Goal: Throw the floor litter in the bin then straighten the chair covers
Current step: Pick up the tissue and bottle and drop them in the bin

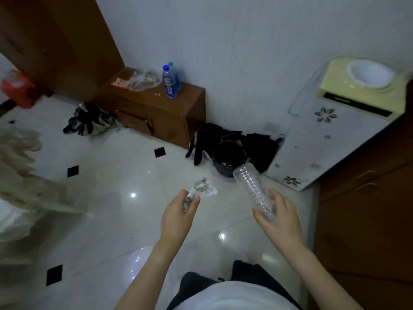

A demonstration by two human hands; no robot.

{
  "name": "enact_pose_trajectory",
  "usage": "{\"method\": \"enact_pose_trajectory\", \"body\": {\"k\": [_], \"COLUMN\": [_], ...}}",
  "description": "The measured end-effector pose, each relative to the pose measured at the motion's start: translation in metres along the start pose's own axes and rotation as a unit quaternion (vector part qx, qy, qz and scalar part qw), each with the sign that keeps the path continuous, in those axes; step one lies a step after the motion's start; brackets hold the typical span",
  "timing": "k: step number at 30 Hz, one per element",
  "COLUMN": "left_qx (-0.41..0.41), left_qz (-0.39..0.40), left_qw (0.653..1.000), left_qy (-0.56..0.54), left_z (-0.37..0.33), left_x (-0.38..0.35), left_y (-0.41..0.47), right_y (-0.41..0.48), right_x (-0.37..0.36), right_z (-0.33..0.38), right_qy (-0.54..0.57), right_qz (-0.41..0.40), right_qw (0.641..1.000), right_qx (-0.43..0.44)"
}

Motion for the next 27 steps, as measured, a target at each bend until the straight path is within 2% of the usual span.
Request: {"method": "enact_pose_trajectory", "body": {"k": [5,8,16,23,27], "left_qx": [-0.049,-0.065,-0.013,-0.02,0.005], "left_qz": [0.056,0.06,0.088,0.097,0.124], "left_qw": [0.997,0.995,0.995,0.992,0.989], "left_qy": [0.019,0.044,0.042,0.082,0.075], "left_z": [-0.062,-0.081,-0.074,-0.063,-0.055], "left_x": [-0.061,-0.076,-0.119,-0.121,-0.125], "left_y": [0.027,0.055,0.123,0.275,0.369], "right_y": [0.035,0.06,0.158,0.28,0.356], "right_x": [0.055,0.067,0.036,-0.007,-0.03], "right_z": [-0.046,-0.058,-0.056,-0.041,-0.034], "right_qy": [-0.017,-0.019,0.001,0.02,0.017], "right_qz": [-0.017,-0.016,0.0,-0.011,-0.019], "right_qw": [0.999,0.999,0.999,0.997,0.996], "right_qx": [-0.03,-0.038,-0.038,-0.073,-0.085]}}
Point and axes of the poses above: each hand's wrist, its own y-axis towards the middle knuckle, its own x-axis out of the back of the hand, z = x × y, the point moved 7 cm from there along y, towards the middle knuckle, and after that the axes turned 11 degrees about y, right-handed, at the moved point
